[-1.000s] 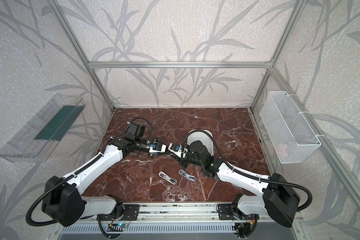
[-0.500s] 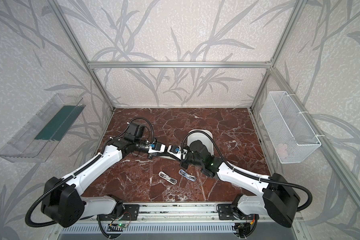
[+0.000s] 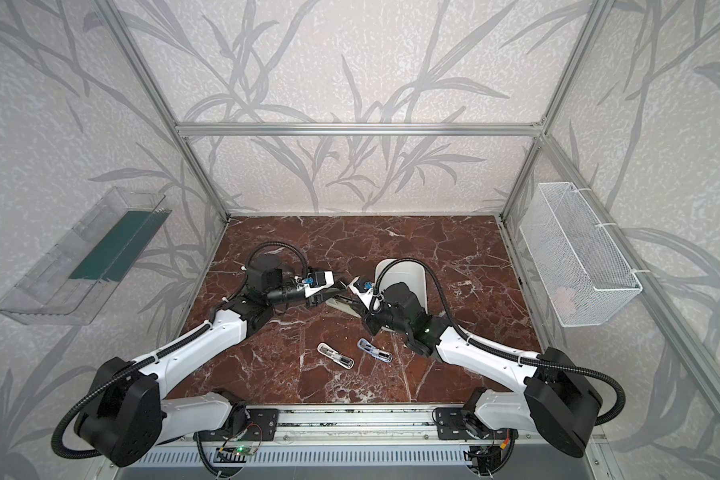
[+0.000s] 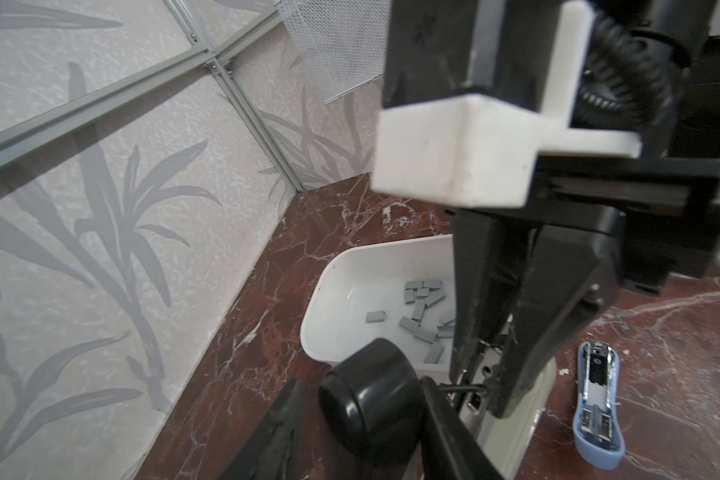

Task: Load the staples into the stapler
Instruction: 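Pull the stapler top open with the right gripper while the left gripper holds the base, then lower the opened cream stapler to the table and release with both grippers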

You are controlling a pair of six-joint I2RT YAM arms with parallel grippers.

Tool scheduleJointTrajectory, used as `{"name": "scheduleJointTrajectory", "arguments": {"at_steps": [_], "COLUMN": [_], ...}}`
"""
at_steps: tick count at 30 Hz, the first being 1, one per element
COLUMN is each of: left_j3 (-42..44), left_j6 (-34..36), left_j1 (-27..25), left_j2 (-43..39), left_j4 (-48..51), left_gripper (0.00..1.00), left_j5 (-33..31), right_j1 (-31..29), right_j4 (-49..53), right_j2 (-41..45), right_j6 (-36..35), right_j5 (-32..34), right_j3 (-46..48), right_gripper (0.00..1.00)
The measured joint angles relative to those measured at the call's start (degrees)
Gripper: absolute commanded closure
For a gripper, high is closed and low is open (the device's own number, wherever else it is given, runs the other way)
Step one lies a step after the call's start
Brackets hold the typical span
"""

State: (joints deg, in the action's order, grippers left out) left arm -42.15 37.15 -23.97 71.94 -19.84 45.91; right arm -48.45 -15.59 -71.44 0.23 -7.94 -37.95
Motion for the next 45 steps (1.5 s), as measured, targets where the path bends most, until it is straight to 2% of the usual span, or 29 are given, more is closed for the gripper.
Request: {"name": "scheduleJointTrajectory", "arguments": {"at_steps": [7, 15, 20, 25, 30, 36, 45], "left_j3": [-0.33, -5.31, -5.38, -5.38, -5.4, -5.4, -5.38], "left_j6": [-1.31, -0.52, 0.52, 0.66, -1.31, -2.47, -8.83], "left_j1": [-0.07, 0.96, 3.13, 6.21, 8.41, 8.98, 9.4], "left_j2": [1.2, 9.09, 13.18, 17.4, 18.16, 18.16, 17.44], "left_j4": [-3.45, -2.86, -3.48, -4.17, -4.74, -5.95, -8.48], "left_gripper": [0.54, 0.57, 0.58, 0.58, 0.58, 0.57, 0.57], "left_j5": [-7.67, -23.45, -27.71, -28.76, -28.06, -26.58, -23.23], "right_j1": [-2.58, -5.01, -5.79, -6.84, -7.34, -7.34, -7.34], "right_j4": [-0.35, 0.76, 0.96, -0.26, -0.94, -1.25, -3.43], "right_j2": [0.63, 3.8, 5.09, 6.05, 3.72, 2.36, 2.36], "right_j6": [5.07, 9.33, 11.61, 12.09, 12.76, 14.19, 17.35], "right_j5": [2.91, 4.35, 5.62, 4.66, 4.13, 6.29, 10.49], "right_j3": [1.46, 5.07, 5.84, 5.88, 5.29, 5.11, 5.14], "right_gripper": [1.0, 1.0, 1.0, 1.0, 1.0, 1.0, 1.0]}}
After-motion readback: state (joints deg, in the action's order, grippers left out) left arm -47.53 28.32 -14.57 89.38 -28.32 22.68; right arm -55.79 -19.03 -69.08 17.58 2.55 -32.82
